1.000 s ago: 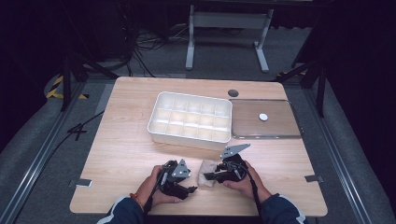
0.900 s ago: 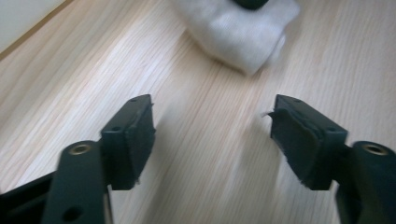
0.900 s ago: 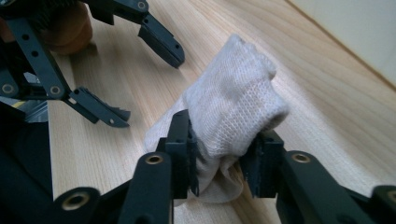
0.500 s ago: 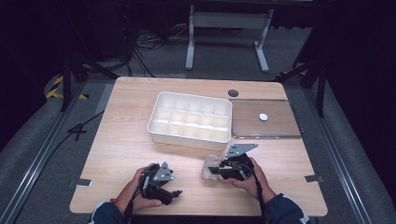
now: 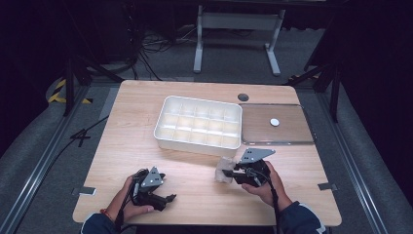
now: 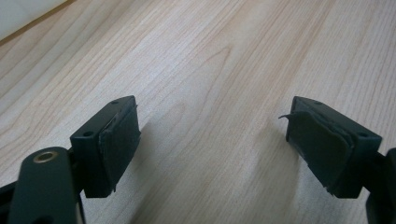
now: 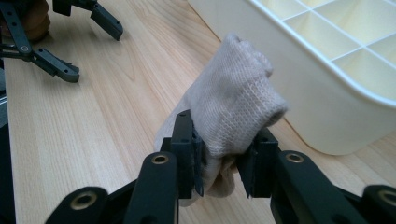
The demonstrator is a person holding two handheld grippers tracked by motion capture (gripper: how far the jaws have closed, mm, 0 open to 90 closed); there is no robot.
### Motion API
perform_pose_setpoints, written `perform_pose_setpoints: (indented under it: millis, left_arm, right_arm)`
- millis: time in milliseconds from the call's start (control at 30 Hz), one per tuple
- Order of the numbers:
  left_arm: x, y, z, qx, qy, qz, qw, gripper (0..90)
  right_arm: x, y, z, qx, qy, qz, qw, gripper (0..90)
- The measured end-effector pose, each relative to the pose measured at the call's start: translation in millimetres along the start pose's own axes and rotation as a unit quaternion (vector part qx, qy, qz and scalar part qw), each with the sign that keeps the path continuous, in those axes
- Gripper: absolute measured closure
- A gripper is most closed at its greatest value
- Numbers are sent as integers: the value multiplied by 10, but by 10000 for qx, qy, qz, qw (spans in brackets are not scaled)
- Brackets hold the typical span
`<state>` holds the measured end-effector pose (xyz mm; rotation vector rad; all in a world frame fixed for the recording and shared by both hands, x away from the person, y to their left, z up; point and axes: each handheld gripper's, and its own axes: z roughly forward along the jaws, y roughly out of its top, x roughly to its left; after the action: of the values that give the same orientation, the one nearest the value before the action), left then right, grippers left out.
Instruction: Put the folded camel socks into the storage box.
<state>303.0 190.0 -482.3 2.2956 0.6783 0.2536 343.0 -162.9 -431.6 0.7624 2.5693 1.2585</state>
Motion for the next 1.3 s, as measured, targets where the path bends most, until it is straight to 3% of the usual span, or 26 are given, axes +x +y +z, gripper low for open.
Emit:
perform_pose_setpoints:
  millis: [433, 1033, 1300]
  left_arm:
    - [-5, 11, 22, -3, 16, -27, 10000, 149]
    - [-9, 14, 25, 0, 25, -32, 10000, 148]
    - [-10, 15, 26, 0, 31, -35, 10000, 147]
  right_arm:
    - [-53, 68, -82, -19, -188, -154, 9997, 710]
    - [-160, 243, -364, -283, -554, -244, 9978, 708]
    - [-280, 378, -522, -336, -755, -281, 9962, 705]
